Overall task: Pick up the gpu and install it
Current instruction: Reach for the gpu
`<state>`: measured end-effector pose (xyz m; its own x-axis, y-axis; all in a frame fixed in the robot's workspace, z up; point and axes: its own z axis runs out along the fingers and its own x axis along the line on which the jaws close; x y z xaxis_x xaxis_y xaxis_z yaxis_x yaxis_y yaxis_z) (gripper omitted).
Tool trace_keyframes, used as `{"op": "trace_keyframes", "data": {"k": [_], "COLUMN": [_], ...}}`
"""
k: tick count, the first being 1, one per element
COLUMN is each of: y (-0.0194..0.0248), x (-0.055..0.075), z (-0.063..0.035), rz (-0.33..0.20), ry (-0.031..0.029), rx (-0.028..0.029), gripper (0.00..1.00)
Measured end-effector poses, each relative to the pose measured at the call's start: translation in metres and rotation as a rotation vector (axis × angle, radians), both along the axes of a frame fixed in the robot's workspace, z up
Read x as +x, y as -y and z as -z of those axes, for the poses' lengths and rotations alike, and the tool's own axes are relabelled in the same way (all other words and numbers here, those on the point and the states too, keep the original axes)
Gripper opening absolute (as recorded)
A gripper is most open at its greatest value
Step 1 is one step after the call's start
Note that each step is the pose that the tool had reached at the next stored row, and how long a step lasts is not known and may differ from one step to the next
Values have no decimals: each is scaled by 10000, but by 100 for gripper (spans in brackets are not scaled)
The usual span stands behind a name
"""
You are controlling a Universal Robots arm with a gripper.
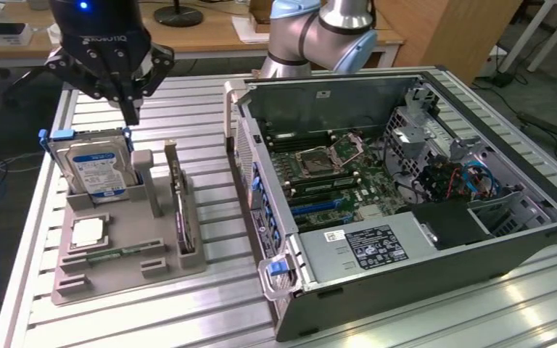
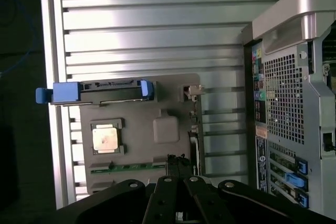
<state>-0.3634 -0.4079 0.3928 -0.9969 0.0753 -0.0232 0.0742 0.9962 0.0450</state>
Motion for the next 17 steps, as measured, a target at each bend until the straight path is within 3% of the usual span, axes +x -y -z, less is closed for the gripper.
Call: {"op": "trace_keyframes", "data": {"k": [17], "y": [19], "x": [-293], "z": [2], "rz": [0], "ry": [1], "rx": [1], "gripper": [10]}}
